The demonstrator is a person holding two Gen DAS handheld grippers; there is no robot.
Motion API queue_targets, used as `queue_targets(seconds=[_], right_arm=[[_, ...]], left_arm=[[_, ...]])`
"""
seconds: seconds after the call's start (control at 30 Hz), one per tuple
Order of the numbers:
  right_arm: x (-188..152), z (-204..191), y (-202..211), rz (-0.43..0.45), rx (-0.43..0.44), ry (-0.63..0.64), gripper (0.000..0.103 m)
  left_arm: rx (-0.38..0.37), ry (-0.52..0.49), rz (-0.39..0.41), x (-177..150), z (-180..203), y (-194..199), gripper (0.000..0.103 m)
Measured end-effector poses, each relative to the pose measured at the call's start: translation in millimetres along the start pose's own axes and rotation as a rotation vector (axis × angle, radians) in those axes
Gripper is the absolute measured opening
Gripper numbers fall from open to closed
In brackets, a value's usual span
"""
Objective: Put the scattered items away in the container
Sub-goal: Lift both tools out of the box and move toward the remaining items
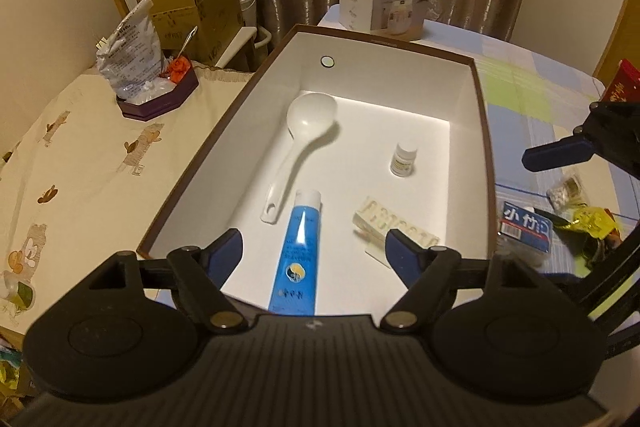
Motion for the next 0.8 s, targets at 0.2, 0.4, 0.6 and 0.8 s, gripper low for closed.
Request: queue_targets(seconds=[0.2,0.4,0.6,0.8], right_arm=[[-11.9,-8.2,19.8,0.036,-0.007,-0.036,0.096],[-29.0,-18.2,40.8,0.067,-0.007,-0.066,0.096],[-46.1,-21.5,59.7,0.105,-0.034,-0.119,0.096],[-61.2,-19.5,76.1,0.123,-0.035,-0.175,0.096]], left_arm=[[0.006,0.012,0.025,-10.4,10.4,19.4,0.082],[0.008,0.024,0.047,-22.7,20.5,39.3,0.088],[0.014,0.036,0.044,-38.6,30.9,53.2,0.091],[0.041,0.028,0.050,-53.9,43.6,65.7,0.095]])
Point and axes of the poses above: each gripper's, at about its wrist camera, not at the fingertips, and y roughly against the way its jaws point, z to its right, x to its top, the point moved 7 cm from there along -y, roughly the way its jaws point, and after that the axes turned 2 degrees about x, right-handed, at the moved point
